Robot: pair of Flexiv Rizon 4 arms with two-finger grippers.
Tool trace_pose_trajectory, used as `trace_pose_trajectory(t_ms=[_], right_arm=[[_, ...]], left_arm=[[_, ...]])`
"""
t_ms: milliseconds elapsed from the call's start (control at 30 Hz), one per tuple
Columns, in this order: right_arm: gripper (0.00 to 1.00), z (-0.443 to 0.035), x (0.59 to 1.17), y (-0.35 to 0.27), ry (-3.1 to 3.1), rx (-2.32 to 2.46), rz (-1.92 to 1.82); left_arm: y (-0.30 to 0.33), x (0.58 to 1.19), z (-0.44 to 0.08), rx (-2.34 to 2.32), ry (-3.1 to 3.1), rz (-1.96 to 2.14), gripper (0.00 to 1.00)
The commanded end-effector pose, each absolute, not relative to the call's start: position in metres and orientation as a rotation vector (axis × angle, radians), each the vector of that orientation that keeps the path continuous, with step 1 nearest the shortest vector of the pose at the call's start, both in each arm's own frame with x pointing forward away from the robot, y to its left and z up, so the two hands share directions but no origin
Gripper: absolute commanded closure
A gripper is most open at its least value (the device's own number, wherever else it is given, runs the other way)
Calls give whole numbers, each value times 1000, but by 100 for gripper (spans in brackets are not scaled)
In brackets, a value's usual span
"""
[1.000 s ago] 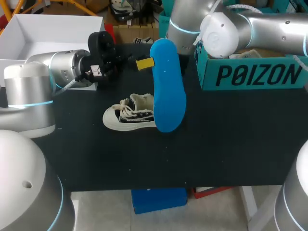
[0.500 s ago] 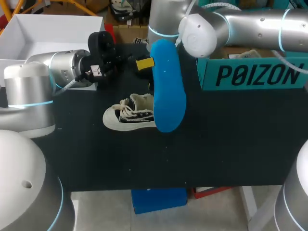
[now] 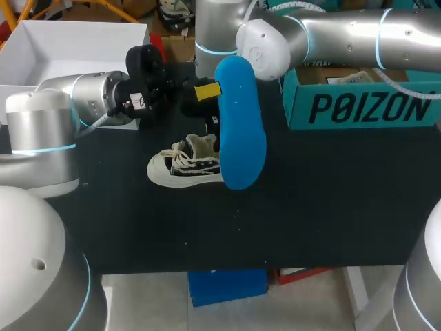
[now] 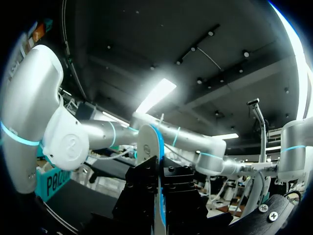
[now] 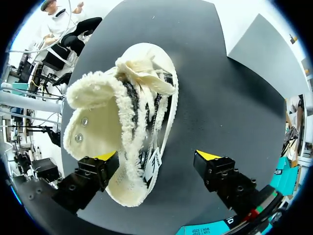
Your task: Take the shoe out of the shoebox, open the shoe tongue, remove and reinsert the insole, then place the shoe into the shoebox
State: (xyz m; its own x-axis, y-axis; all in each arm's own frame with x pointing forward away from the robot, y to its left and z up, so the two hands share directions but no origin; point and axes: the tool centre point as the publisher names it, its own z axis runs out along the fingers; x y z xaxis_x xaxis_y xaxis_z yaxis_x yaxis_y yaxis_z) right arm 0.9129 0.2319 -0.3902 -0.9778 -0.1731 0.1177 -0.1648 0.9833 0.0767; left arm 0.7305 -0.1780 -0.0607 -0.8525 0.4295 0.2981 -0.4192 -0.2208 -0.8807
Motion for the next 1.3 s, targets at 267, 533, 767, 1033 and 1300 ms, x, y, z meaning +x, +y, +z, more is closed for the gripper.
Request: trace_pose_trajectory(t_ms=[267,533,767,1033,1300], right_arm=[[0,-410,915,236,-2982,239,-133],[100,-422,912,239,-2959,238,-234],[100,-423,912,239,-2953,247,-256],[100,-423,912,239,-2953,247,-256],[100,-423,912,239,-2953,247,-256]], left_arm=[[-179,730,-62,-12,-1513,2107,100],[-179,730,-62,-12,-1513,2107,100],[-179,730,-62,-12,-1513,2107,100],[-179,730,-62,-12,-1513,2107,100],[-179,730,-62,-12,-1513,2107,100]])
